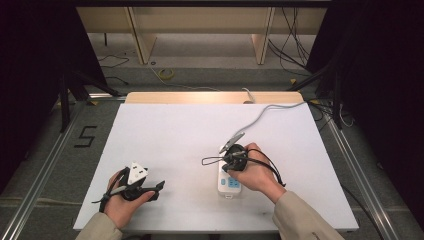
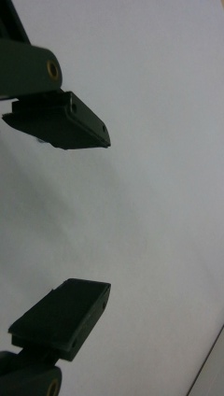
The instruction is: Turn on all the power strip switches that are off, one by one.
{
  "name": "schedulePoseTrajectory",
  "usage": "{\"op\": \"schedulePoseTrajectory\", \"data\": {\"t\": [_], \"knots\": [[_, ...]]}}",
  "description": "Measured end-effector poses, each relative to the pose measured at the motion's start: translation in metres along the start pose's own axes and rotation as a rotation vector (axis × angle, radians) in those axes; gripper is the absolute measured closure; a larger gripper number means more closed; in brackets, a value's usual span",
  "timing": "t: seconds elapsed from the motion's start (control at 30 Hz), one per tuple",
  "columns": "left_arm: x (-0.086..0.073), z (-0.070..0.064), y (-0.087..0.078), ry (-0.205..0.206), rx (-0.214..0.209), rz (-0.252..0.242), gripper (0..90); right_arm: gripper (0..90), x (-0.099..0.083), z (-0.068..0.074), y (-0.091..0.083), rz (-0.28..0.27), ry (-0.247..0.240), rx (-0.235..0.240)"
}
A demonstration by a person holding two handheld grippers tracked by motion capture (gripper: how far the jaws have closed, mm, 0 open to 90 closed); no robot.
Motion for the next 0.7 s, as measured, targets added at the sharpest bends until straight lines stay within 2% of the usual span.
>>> {"op": "schedulePoseTrajectory", "data": {"t": [0.17, 0.4, 0.7], "knots": [[0.000, 0.000, 0.000, -0.001, 0.000, -0.001, 24.6, 90.0, -0.004, 0.012, 0.002, 0.009, -0.016, 0.027], [0.000, 0.000, 0.000, 0.000, 0.000, 0.001, 24.6, 90.0, -0.008, 0.022, 0.008, 0.028, -0.039, 0.041], [0.000, 0.000, 0.000, -0.001, -0.001, 0.000, 24.6, 90.0, -0.008, 0.022, 0.008, 0.033, -0.037, 0.043]]}}
Point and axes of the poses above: each handheld gripper's, and its own axes: y roughly forward along the jaws, x roughly out of its top, z roughly to its left, the point moved 6 cm from there along y, roughly forward along the jaws, and after that the axes turned 12 degrees about x, right-handed, at the moved point
